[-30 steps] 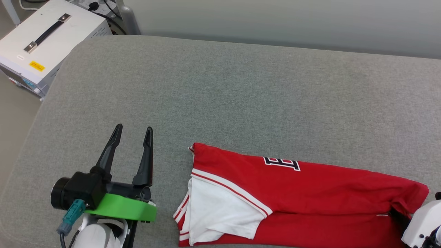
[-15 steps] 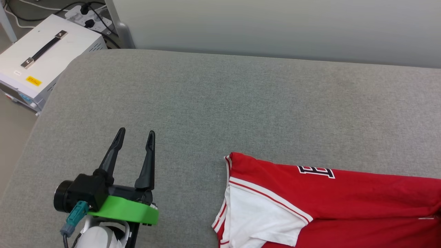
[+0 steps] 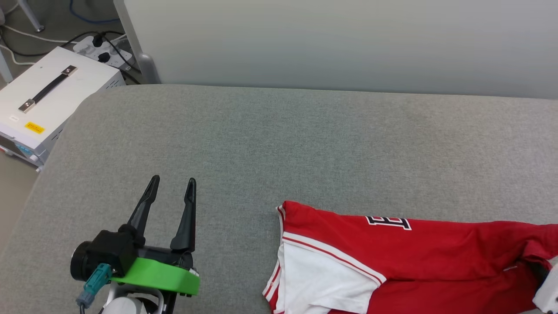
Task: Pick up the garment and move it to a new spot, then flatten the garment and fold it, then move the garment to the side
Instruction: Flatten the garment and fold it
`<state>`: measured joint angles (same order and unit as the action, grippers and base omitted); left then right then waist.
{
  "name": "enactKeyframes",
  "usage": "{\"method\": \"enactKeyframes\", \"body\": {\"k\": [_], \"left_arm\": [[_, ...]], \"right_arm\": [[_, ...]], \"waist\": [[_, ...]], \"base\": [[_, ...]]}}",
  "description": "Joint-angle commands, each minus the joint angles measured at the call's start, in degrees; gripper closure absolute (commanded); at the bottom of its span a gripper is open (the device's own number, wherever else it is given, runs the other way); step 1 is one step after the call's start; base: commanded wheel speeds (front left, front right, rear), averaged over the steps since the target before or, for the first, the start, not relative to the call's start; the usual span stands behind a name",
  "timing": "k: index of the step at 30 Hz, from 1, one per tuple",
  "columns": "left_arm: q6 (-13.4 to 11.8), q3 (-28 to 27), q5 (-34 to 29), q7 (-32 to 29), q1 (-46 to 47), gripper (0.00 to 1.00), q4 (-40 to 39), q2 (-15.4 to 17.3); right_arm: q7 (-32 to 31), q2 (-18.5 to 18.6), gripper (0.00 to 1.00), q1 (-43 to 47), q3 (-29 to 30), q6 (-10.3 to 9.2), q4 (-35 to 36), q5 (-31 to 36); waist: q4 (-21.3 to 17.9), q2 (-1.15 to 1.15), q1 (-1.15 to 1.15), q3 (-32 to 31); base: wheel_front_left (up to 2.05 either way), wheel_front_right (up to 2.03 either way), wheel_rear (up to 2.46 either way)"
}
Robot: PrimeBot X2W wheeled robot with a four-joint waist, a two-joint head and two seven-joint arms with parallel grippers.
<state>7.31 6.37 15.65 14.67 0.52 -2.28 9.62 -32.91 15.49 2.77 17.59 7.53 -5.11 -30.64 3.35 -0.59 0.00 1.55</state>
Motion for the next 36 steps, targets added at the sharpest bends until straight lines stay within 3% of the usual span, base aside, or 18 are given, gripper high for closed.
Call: {"method": "enactKeyframes", "body": {"k": [1,10,16,24,36], "left_arm": [[0.17,-0.27,-0.01,0.33,-0.97,0.0,0.14,0.28],[0.17,-0.11,0.37,0.33,-0.76,0.0,0.32,-0.38],[0.17,-0.15,0.52,0.33,-0.45,0.0,0.47,-0.28],[0.17,-0.15,0.68,0.33,0.01,0.0,0.98,0.01],[0.18,0.45,0.78,0.33,0.74,0.0,1.43,0.01]], "right_arm": [[-1.08,-0.81,1.0,0.91,-0.74,-0.04,1.55,-0.73],[-8.44,-8.83,1.0,0.44,-7.41,-0.04,11.72,-0.87],[-10.31,-11.73,1.0,-1.44,-14.29,-0.04,14.52,-1.38],[-6.06,-12.58,1.0,-5.72,-25.86,-0.04,7.53,-3.67],[-0.99,-12.6,1.0,-11.56,-34.23,-0.04,-4.55,-1.68]], "waist": [[-0.51,0.59,0.0,-0.53],[0.06,0.59,0.0,-0.47],[1.94,0.59,0.0,-0.16],[6.2,0.59,0.0,-0.04],[9.15,0.59,0.0,1.35]], "base": [[0.0,0.0,0.0],[0.0,0.0,0.0],[0.0,0.0,0.0],[0.0,0.0,0.0],[0.0,0.0,0.0]]}}
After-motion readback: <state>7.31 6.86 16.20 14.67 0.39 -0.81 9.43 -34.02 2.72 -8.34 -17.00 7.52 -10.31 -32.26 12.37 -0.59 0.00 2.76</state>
